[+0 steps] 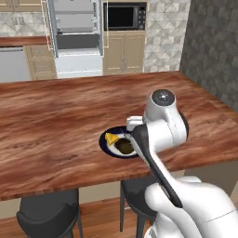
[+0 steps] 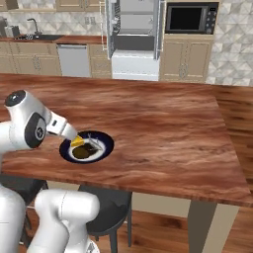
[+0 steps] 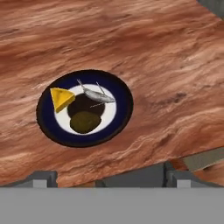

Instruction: Take the cheese, fish, and avocado from the fridge and place them on the plate on the dining counter to create an appetizer plate.

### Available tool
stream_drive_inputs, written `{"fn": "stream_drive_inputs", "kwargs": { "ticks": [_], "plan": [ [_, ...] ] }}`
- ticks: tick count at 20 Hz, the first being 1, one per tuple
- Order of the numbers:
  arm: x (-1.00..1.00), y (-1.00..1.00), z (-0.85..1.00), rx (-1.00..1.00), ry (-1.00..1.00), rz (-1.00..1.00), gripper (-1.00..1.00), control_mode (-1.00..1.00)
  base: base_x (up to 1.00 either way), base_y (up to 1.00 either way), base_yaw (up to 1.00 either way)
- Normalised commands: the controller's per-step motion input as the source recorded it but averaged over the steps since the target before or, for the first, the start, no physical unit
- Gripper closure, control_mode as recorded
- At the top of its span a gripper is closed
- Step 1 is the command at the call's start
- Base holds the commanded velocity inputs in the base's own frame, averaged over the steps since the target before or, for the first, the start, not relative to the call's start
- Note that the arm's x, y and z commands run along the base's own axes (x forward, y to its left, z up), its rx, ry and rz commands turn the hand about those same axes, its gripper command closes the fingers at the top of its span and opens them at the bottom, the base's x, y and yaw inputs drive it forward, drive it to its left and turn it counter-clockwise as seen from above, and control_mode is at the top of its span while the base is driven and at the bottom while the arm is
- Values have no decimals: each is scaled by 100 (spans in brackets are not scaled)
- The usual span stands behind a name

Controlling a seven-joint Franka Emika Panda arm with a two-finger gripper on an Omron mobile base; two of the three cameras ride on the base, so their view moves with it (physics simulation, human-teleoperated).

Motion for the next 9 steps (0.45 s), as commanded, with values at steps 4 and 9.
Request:
{"fn": "stream_drive_inputs", "kwargs": {
  "ticks": [4, 9],
  "plan": [
    [-100, 0, 47, -5, -30, 0, -100, -100, 0, 0, 0],
    [-99, 2, 42, -9, -23, 0, -100, -100, 0, 0, 0]
  ]
}}
